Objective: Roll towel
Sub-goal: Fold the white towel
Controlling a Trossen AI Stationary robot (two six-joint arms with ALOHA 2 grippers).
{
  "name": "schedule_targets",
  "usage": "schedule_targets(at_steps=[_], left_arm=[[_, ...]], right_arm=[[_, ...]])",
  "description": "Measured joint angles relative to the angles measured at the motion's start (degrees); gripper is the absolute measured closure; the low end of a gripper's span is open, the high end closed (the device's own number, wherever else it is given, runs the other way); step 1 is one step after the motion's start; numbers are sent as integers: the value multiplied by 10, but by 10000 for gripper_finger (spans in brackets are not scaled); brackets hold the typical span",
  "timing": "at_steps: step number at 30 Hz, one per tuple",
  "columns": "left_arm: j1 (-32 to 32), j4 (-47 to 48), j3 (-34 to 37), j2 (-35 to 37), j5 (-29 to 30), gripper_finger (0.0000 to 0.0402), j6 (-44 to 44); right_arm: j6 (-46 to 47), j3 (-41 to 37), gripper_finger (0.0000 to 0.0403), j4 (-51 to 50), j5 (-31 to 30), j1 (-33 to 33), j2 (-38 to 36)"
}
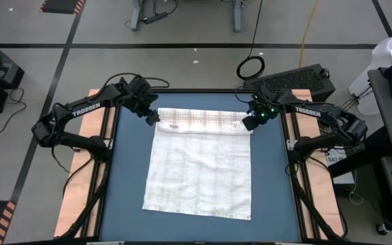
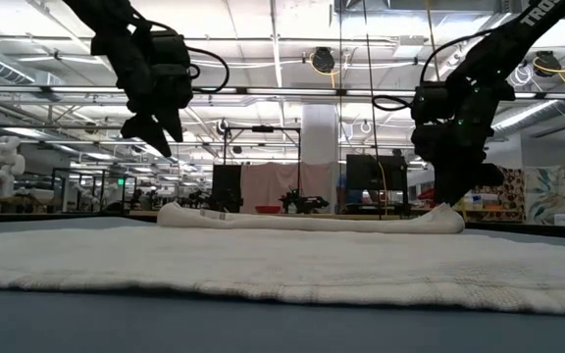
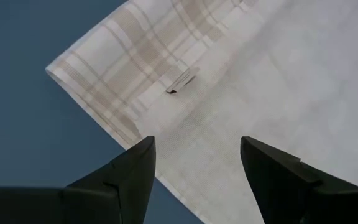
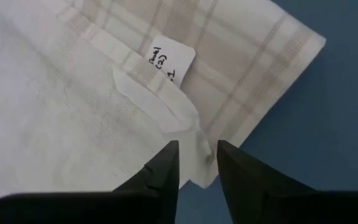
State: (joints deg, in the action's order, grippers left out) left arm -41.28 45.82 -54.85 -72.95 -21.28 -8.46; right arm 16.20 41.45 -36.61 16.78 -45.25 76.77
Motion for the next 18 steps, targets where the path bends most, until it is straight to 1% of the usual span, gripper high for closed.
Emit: schedule_targets(at_steps=[4, 9, 12, 15, 18], left_arm=[[0, -1, 0, 0, 0, 162, -1], [0, -2, 0, 0, 0, 162, -1], [0, -2, 0, 0, 0, 162, -1], [0, -3, 0, 0, -2, 162, -1], [0, -6, 0, 0, -2, 162, -1]], right_arm=[[-4, 0, 308, 7, -3, 0, 3], [-6, 0, 316, 7, 16, 3, 21], [-6, 0, 323, 7, 15, 10, 29], [-4, 0, 339, 18, 9, 15, 29], [-1, 0, 369, 14, 0, 16, 28]])
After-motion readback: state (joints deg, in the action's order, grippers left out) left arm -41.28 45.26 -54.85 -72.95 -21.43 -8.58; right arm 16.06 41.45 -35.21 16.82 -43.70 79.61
